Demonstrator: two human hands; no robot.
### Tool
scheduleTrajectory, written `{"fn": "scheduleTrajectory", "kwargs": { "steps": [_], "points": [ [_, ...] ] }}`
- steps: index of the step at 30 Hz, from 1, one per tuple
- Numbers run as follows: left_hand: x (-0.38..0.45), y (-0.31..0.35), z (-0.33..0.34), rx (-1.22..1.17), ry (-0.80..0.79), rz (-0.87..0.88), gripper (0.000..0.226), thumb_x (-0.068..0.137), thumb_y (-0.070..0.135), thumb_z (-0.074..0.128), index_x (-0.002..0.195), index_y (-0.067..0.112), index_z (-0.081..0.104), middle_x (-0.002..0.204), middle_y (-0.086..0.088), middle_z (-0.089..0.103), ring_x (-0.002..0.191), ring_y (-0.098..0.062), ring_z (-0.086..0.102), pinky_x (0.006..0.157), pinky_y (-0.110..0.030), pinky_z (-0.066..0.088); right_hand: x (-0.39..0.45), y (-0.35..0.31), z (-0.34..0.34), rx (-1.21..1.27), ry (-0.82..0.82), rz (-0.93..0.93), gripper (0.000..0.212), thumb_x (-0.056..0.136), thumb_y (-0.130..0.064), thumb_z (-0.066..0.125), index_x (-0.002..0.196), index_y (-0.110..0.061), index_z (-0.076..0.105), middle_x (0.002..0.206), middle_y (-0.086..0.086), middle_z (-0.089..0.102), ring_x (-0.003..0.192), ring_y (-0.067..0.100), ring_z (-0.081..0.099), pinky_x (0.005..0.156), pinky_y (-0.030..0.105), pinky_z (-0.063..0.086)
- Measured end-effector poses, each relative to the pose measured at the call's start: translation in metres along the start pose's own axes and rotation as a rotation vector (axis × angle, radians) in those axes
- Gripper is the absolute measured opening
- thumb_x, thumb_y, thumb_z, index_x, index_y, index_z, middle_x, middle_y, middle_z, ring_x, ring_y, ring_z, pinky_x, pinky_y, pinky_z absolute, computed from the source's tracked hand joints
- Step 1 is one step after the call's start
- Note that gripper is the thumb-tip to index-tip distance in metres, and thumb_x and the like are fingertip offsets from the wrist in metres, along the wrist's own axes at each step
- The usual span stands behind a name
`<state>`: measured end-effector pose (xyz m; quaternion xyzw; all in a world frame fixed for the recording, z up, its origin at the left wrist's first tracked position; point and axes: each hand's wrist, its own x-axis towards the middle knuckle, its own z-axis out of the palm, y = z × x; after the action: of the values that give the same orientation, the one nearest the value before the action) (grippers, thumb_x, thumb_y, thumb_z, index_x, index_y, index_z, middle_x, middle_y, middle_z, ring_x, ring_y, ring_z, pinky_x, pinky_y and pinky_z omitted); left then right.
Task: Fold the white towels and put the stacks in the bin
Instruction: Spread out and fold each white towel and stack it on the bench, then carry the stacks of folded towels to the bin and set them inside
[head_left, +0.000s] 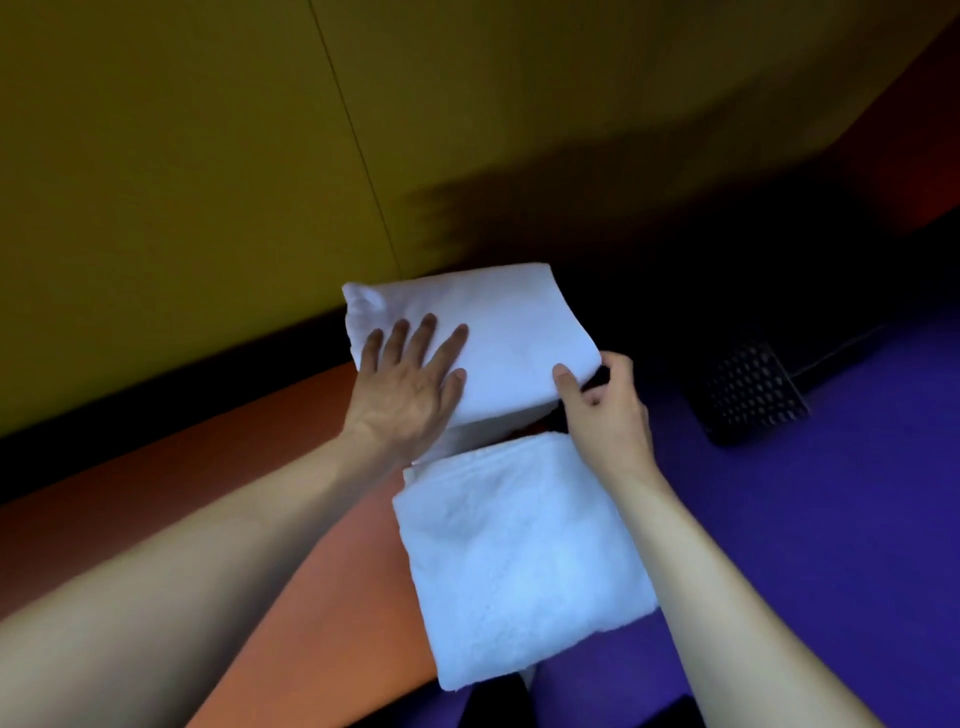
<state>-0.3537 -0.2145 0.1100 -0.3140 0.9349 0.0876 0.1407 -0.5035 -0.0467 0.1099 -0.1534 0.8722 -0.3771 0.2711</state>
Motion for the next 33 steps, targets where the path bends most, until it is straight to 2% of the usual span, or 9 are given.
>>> {"fn": "scheduleTrajectory", "kwargs": {
  "steps": [4,8,13,16,18,23,27,30,33],
  "points": [
    [-0.018,0.011,-0.010,-0.007,0.137,0.091,0.060,0.101,0.045,0.022,0.154,0.020,0.036,0.159,-0.018,0.033,0.146,-0.042,0.030,0.119,-0.053,0.021,-0.049,0.026,-0.031,0.027,0.186,-0.023,0.040,0.093,-0.050,0.060,0.128,-0.036,0.046,0.087,-0.011,0.063,0.089,0.011,0.062,0.093,0.050,0.049],
    [-0.055,0.036,-0.005,-0.042,0.255,0.454,0.044,0.096,0.031,0.045,0.134,0.010,0.054,0.142,-0.018,0.051,0.122,-0.040,0.050,0.102,-0.048,0.039,-0.124,0.059,-0.040,0.023,0.401,-0.019,0.029,0.091,-0.028,0.064,0.116,-0.033,0.051,0.092,-0.010,0.060,0.092,0.016,0.058,0.090,0.055,0.047],
    [-0.059,0.035,0.023,-0.076,-0.057,0.582,0.041,0.100,0.044,0.040,0.138,0.032,0.045,0.145,-0.009,0.043,0.113,-0.034,0.050,0.096,-0.046,0.043,-0.212,0.073,-0.002,0.164,0.557,0.108,0.030,0.088,-0.015,0.069,0.106,-0.035,0.056,0.100,-0.006,0.055,0.091,0.014,0.058,0.085,0.051,0.050],
    [-0.047,0.022,0.040,-0.174,-0.280,0.545,0.047,0.100,0.057,0.030,0.146,0.052,0.033,0.159,-0.005,0.026,0.131,-0.035,0.043,0.106,-0.046,0.042,-0.243,0.064,0.044,0.240,0.473,0.252,0.047,0.083,-0.037,0.075,0.124,-0.048,0.058,0.122,-0.012,0.046,0.110,0.008,0.058,0.094,0.040,0.051],
    [-0.046,0.019,0.047,-0.264,-0.361,0.523,0.049,0.100,0.064,0.031,0.149,0.061,0.023,0.166,0.001,0.011,0.147,-0.029,0.027,0.117,-0.044,0.031,-0.247,0.057,0.065,0.305,0.365,0.357,0.071,0.078,-0.057,0.072,0.140,-0.065,0.037,0.143,-0.012,0.035,0.122,0.007,0.054,0.098,0.037,0.050],
    [-0.080,0.030,0.057,-0.467,-0.537,0.379,0.067,0.094,0.068,0.046,0.143,0.074,0.000,0.169,0.003,0.008,0.153,-0.024,0.016,0.122,-0.042,0.020,-0.216,0.063,0.066,0.375,0.328,0.304,0.078,0.091,-0.054,0.062,0.143,-0.073,0.006,0.154,-0.008,0.024,0.112,0.006,0.051,0.091,0.025,0.044],
    [-0.129,0.047,0.072,-0.650,-0.441,0.192,0.076,0.095,0.059,0.054,0.143,0.074,-0.002,0.154,-0.003,0.030,0.130,-0.024,0.043,0.100,-0.036,0.039,-0.206,0.088,0.043,0.056,0.344,0.137,0.067,0.100,-0.043,0.053,0.151,-0.060,0.015,0.164,-0.013,0.000,0.142,0.012,0.036,0.095,0.046,0.055],
    [-0.136,0.050,0.078,-0.670,-0.316,0.231,0.073,0.096,0.054,0.056,0.147,0.069,0.007,0.158,0.001,0.021,0.138,-0.021,0.039,0.111,-0.039,0.040,-0.213,0.109,0.042,-0.045,0.314,-0.053,0.051,0.101,-0.041,0.053,0.147,-0.055,0.037,0.167,-0.008,-0.006,0.152,0.019,0.021,0.105,0.051,0.048],
    [-0.120,0.043,0.080,-0.612,-0.326,0.353,0.066,0.098,0.053,0.054,0.148,0.067,0.014,0.164,0.007,0.012,0.148,-0.015,0.024,0.121,-0.039,0.027,-0.212,0.117,0.048,0.158,0.182,0.090,0.059,0.093,-0.051,0.062,0.142,-0.067,0.033,0.162,-0.010,0.007,0.144,0.012,0.033,0.103,0.040,0.050]
  ]
}}
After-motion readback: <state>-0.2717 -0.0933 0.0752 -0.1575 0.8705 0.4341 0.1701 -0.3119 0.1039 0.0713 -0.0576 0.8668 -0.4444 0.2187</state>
